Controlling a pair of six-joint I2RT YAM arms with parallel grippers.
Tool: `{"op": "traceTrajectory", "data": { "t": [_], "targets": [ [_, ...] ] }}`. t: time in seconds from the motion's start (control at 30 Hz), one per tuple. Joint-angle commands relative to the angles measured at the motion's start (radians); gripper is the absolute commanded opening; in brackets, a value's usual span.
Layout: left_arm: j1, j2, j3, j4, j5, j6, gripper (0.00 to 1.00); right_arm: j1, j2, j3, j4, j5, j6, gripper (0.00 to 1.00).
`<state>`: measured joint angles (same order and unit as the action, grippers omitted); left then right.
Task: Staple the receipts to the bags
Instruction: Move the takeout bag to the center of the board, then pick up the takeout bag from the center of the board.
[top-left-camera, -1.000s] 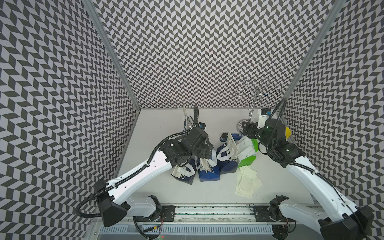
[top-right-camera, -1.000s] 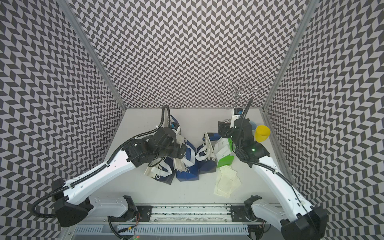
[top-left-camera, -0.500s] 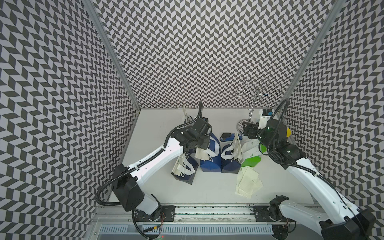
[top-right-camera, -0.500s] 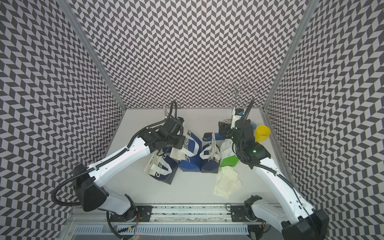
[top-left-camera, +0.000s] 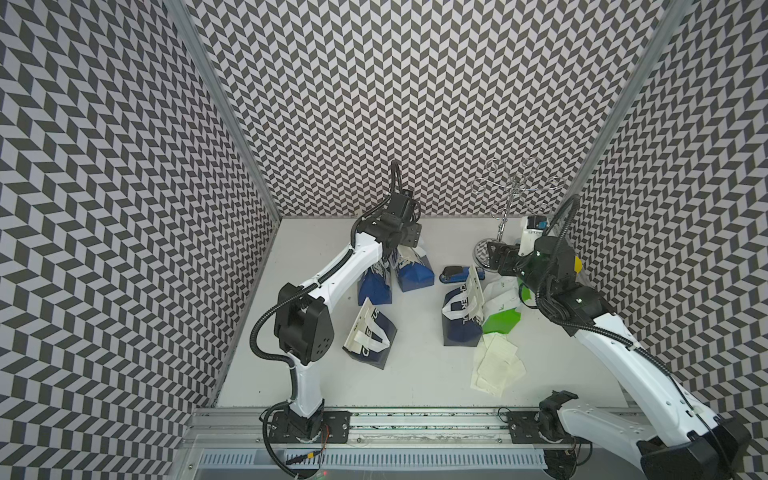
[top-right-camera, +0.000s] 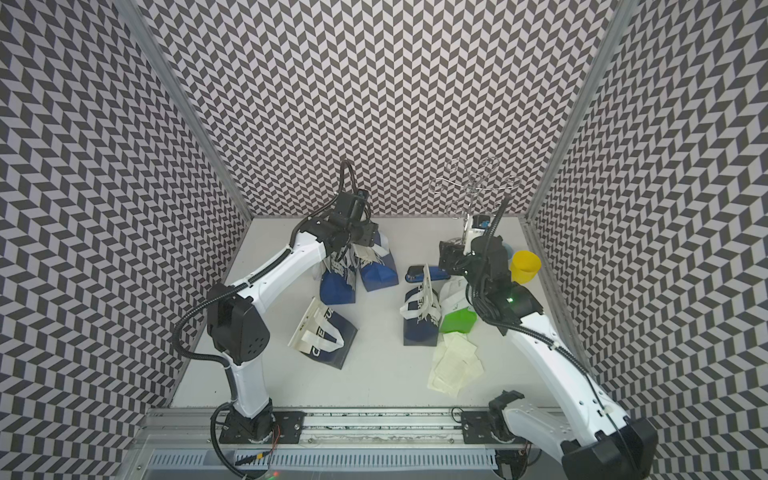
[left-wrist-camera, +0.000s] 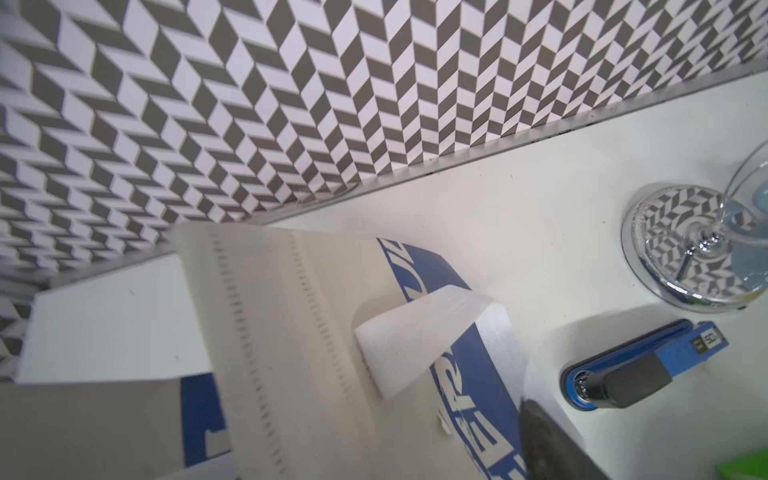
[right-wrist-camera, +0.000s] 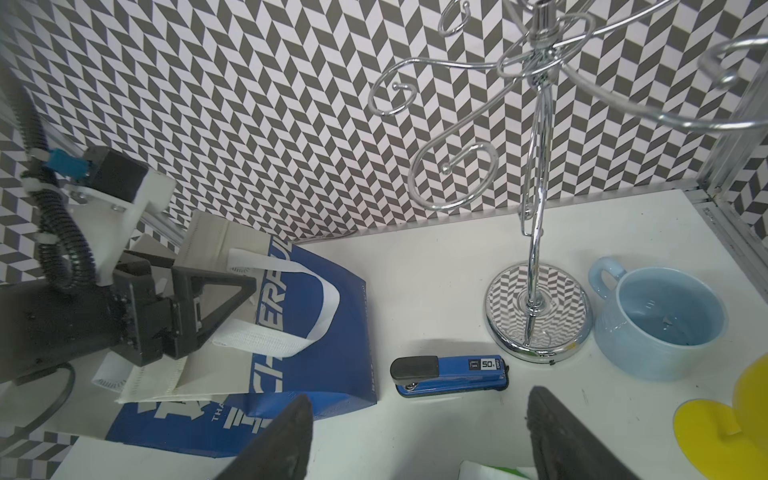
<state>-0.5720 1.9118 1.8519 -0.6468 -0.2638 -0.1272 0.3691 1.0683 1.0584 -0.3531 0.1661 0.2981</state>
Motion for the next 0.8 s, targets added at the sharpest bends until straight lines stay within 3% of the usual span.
{"op": "traceTrajectory", "data": {
  "t": [0.0, 0.1, 0.23, 0.37, 0.5, 0.63, 0.77],
  "targets": [
    [-0.079, -0.113, 0.024, 0.066, -0.015, 0.042, 0.92, -0.02, -0.042, 0.042, 0.001, 0.055, -0.015, 0.8],
    [-0.179, -0.198, 0.012, 0.086, -0.068, 0.077, 0.96, -0.033, -0.06, 0.05, -0.005, 0.077, -0.012, 0.8],
    [-0.293, -0.24, 0.021, 0.03, 0.06, 0.062, 0.99, -0.046, -0.058, 0.062, -0.012, 0.093, -0.008, 0.8],
    [-0.387, -0.19, 0.065, -0.125, 0.137, 0.042, 1.0, -0.053, -0.06, 0.063, -0.015, 0.123, -0.012, 0.8],
    [-0.429, -0.158, 0.047, -0.168, 0.17, 0.013, 1.0, -0.056, -0.069, 0.057, -0.009, 0.137, -0.018, 0.8],
    [-0.436, -0.145, -0.007, -0.114, 0.301, -0.031, 1.0, -0.056, -0.076, 0.05, -0.004, 0.147, -0.019, 0.8],
    [-0.439, -0.105, -0.014, -0.151, 0.317, -0.043, 0.99, -0.055, -0.09, 0.037, 0.001, 0.145, -0.018, 0.8]
  ]
}}
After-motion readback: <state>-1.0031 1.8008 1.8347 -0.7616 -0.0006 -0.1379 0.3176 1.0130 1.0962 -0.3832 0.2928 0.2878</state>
